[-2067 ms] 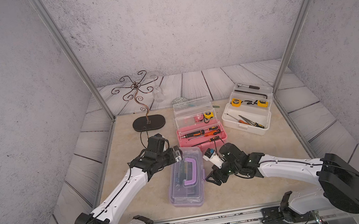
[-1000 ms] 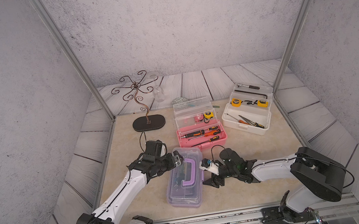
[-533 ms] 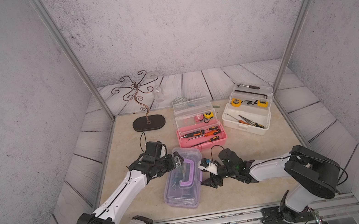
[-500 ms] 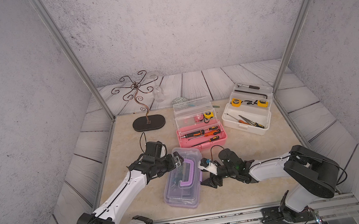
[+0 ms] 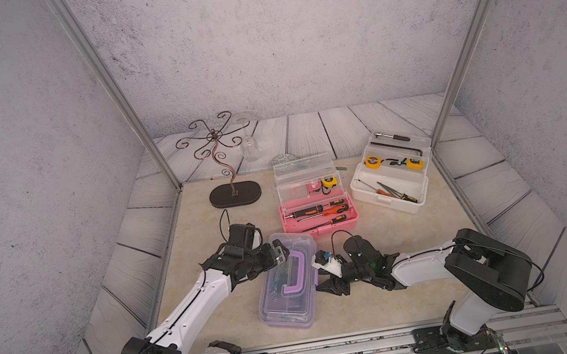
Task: Close toolboxes
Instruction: Fasten the toolbox latch on the toolbox.
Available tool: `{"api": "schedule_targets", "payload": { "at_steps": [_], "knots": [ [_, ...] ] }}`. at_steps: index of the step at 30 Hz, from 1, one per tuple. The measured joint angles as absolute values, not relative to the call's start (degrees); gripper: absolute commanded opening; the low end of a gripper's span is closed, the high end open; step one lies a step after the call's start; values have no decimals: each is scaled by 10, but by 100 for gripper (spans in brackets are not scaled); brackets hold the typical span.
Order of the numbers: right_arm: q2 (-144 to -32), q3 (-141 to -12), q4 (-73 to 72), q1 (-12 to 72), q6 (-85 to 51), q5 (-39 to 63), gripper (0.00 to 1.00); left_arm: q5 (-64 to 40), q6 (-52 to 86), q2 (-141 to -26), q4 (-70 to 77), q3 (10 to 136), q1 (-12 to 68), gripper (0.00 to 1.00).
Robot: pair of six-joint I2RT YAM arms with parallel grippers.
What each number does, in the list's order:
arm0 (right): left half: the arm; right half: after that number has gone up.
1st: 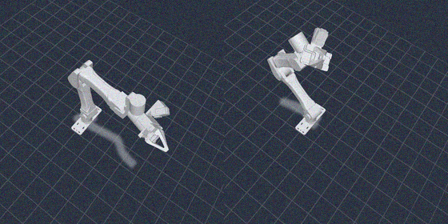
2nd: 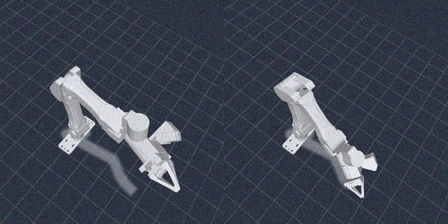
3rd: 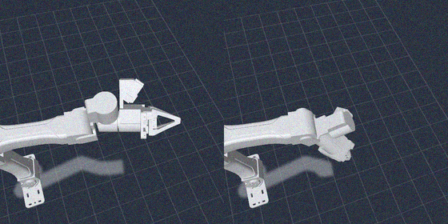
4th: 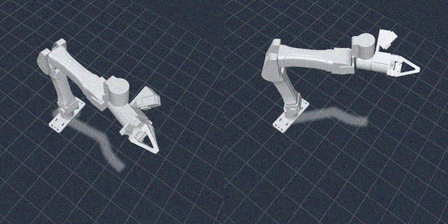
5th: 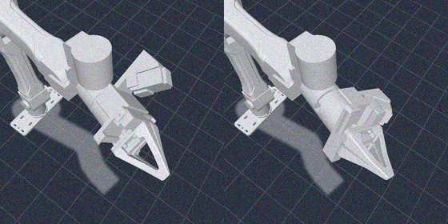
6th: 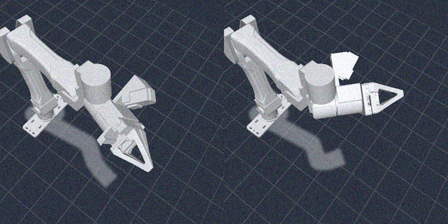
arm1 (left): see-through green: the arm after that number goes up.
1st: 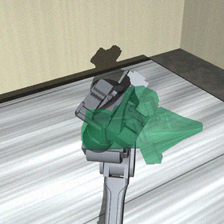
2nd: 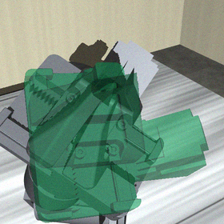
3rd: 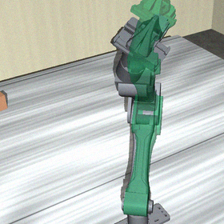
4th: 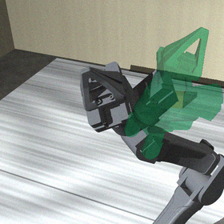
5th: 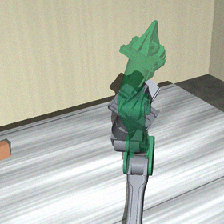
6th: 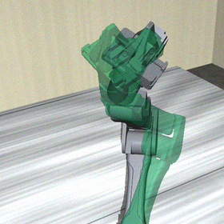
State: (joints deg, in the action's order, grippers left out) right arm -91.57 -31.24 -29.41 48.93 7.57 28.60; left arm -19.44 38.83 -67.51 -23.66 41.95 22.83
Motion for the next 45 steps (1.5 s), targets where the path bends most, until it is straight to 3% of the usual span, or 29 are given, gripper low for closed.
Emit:
{"api": "schedule_targets", "payload": {
  "at_steps": [23,45],
  "knots": [
    [-889,-324,-223,478,117,293,50,-194,386,-669,-234,415,228,99],
    [-889,-426,-20,481,138,274,49,-206,373,-677,-210,409,222,93]
  ]
}}
